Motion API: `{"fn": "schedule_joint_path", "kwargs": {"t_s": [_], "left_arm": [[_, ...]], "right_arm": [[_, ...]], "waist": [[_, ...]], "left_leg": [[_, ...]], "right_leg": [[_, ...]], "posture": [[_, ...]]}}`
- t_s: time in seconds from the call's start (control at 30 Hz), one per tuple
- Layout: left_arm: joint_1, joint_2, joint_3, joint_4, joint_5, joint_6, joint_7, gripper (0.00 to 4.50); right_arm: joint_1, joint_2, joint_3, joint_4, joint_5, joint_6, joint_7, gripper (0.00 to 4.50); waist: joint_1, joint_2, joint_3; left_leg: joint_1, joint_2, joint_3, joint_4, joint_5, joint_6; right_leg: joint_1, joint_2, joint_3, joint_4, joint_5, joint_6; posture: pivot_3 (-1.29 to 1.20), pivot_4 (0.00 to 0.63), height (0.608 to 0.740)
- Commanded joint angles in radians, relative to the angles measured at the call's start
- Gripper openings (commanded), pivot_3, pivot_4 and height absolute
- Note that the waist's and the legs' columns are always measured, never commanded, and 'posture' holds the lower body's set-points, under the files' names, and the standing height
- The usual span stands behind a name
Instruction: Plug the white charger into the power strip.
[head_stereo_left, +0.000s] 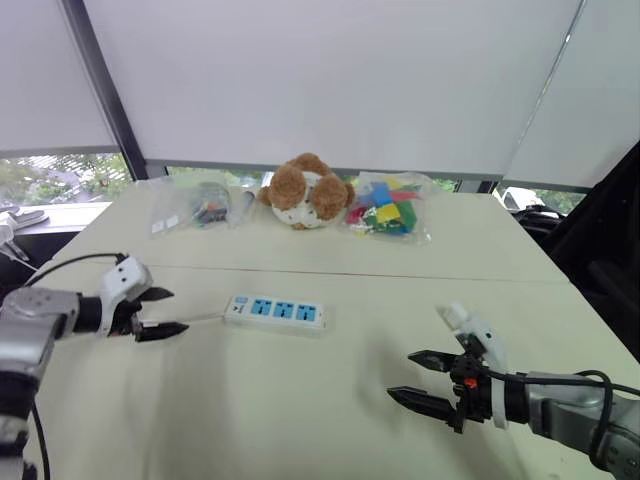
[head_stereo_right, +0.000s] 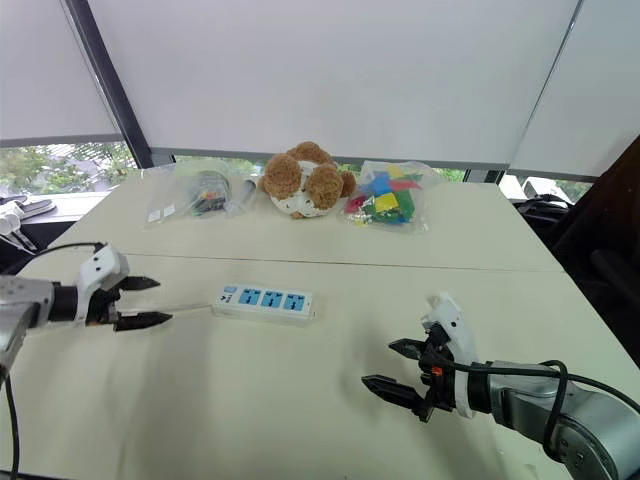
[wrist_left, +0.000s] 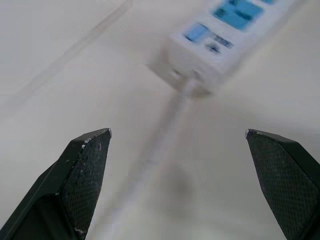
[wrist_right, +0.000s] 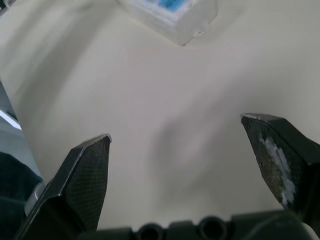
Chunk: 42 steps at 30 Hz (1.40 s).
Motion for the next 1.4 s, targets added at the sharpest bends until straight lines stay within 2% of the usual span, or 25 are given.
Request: {"fn": "schedule_joint_path", "kwargs": {"t_s": [0.03, 0.23, 0.4, 0.73, 0.83, 1.03, 1.27, 1.3, 1.37, 1.4], "left_arm": [[-0.193, -0.088, -0.091, 0.201, 0.089, -0.16, -0.118, 4.43], [-0.422, -0.254, -0.192, 0.488, 0.211, -0.33, -0.233, 4.43], [-0.505, -0.331, -0.217, 0.6, 0.281, -0.406, -0.231, 4.43], [-0.509, -0.319, -0.253, 0.662, 0.407, -0.46, -0.234, 4.43], [-0.49, -0.307, -0.272, 0.672, 0.451, -0.48, -0.17, 4.43], [-0.463, -0.341, -0.274, 0.688, 0.494, -0.453, -0.07, 4.43], [-0.457, -0.362, -0.285, 0.691, 0.523, -0.467, -0.095, 4.43], [-0.46, -0.364, -0.282, 0.691, 0.521, -0.464, -0.102, 3.91], [-0.462, -0.363, -0.277, 0.69, 0.519, -0.463, -0.11, 3.18], [-0.462, -0.361, -0.273, 0.689, 0.516, -0.464, -0.113, 3.04]], "right_arm": [[-0.086, 0.036, 0.028, -0.076, 0.08, 0.039, -0.057, 4.5], [-0.184, 0.126, 0.102, -0.152, 0.156, 0.104, -0.214, 4.5], [-0.139, 0.143, 0.086, -0.223, 0.25, 0.118, -0.325, 4.5], [-0.016, 0.105, 0.053, -0.301, 0.374, 0.068, -0.496, 4.5], [-0.001, 0.094, 0.059, -0.302, 0.384, 0.045, -0.524, 4.5], [0.011, 0.084, 0.071, -0.3, 0.401, 0.011, -0.566, 4.5], [0.042, 0.058, 0.067, -0.31, 0.425, -0.025, -0.609, 4.5], [0.042, 0.055, 0.071, -0.31, 0.428, -0.029, -0.614, 4.5], [0.049, 0.05, 0.072, -0.309, 0.43, -0.038, -0.618, 4.5], [0.055, 0.048, 0.072, -0.309, 0.428, -0.042, -0.618, 4.5]], "waist": [[-0.003, 0.0, 0.0], [-0.013, 0.0, 0.0], [-0.012, 0.0, 0.0], [-0.012, 0.0, 0.0], [-0.012, 0.0, 0.0], [-0.009, -0.001, -0.001], [-0.01, 0.0, -0.001], [-0.009, 0.0, -0.001], [-0.009, 0.0, -0.001], [-0.009, 0.0, -0.001]], "left_leg": [[-0.001, -0.001, 0.0, 0.001, 0.0, 0.0], [-0.005, -0.001, -0.001, 0.001, -0.001, 0.002], [-0.006, -0.001, -0.003, 0.0, -0.002, 0.003], [-0.006, -0.001, -0.003, 0.001, -0.002, 0.003], [-0.005, -0.001, -0.003, 0.001, -0.002, 0.003], [-0.005, -0.001, -0.004, 0.001, -0.002, 0.003], [-0.004, -0.001, -0.004, 0.001, -0.002, 0.003], [-0.004, -0.001, -0.004, 0.001, -0.002, 0.003], [-0.004, -0.001, -0.004, 0.001, -0.002, 0.003], [-0.004, -0.001, -0.004, 0.001, -0.002, 0.003]], "right_leg": [[-0.001, 0.0, 0.0, 0.0, 0.0, 0.0], [-0.005, 0.0, 0.001, 0.0, 0.001, 0.002], [-0.006, 0.001, 0.0, 0.001, 0.001, 0.003], [-0.005, 0.0, 0.001, 0.002, 0.001, 0.003], [-0.004, 0.0, 0.001, 0.002, 0.001, 0.003], [-0.003, 0.0, 0.0, 0.002, 0.001, 0.003], [-0.003, 0.0, 0.0, 0.002, 0.001, 0.003], [-0.003, 0.0, 0.0, 0.002, 0.001, 0.003], [-0.002, 0.0, 0.0, 0.002, 0.001, 0.003], [-0.002, 0.0, 0.0, 0.002, 0.001, 0.003]], "posture": [[0.0, 0.15, 0.739], [0.0, 0.15, 0.739], [0.0, 0.15, 0.739], [0.0, 0.15, 0.739], [0.0, 0.15, 0.739], [0.0, 0.15, 0.739], [0.0, 0.15, 0.739], [0.0, 0.15, 0.739], [0.0, 0.15, 0.739], [0.0, 0.15, 0.739]]}}
